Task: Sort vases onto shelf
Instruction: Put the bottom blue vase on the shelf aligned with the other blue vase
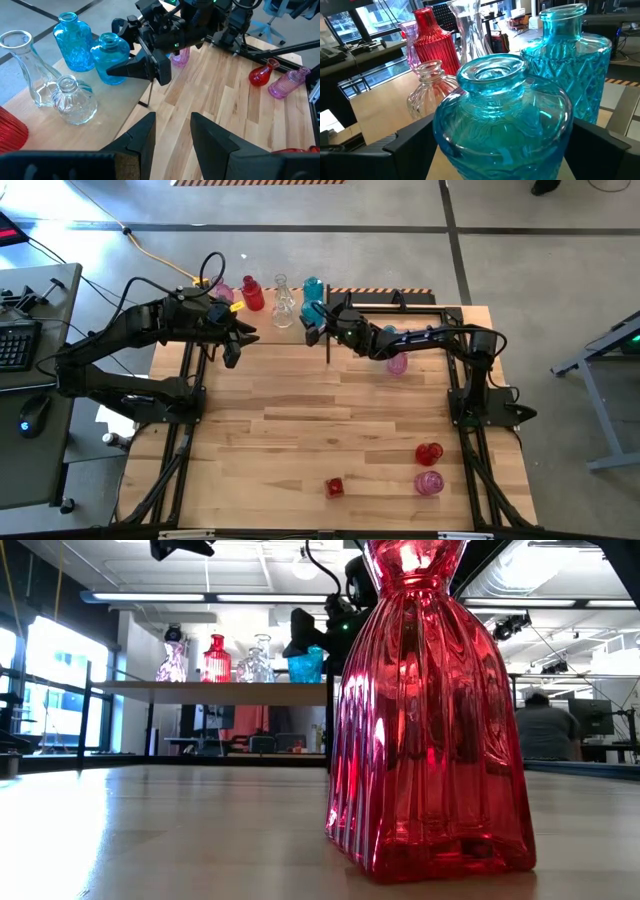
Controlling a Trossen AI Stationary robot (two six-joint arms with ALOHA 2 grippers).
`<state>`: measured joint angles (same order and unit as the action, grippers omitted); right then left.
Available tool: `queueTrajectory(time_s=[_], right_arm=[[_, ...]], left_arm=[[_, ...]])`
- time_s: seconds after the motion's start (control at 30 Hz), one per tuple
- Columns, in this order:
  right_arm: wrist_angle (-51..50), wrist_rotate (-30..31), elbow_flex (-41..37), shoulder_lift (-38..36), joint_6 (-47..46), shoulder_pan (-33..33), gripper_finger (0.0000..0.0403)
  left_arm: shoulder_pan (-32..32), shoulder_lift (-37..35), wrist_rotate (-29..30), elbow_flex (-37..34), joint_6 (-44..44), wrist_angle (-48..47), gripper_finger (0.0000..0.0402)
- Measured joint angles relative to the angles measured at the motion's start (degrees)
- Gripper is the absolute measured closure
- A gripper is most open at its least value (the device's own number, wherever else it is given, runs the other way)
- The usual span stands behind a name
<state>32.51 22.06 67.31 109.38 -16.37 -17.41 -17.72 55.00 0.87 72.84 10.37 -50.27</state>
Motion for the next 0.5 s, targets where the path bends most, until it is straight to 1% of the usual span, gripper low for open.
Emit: queueTrajectory(time_s=[0.4,0.5], right_arm=[[1.16,-0.02,0.28,0.15,0.23,-0.02,0.0035],[1.37,-0.07,0.34,0.15,-0.26,-0.07,0.0022]], left_arm=[[0.0,0.0,0.01,0.0,0.0,-0.01,0.0289],[0.0,0.0,0.01,0.0,-0.02,-0.01,0.0289]])
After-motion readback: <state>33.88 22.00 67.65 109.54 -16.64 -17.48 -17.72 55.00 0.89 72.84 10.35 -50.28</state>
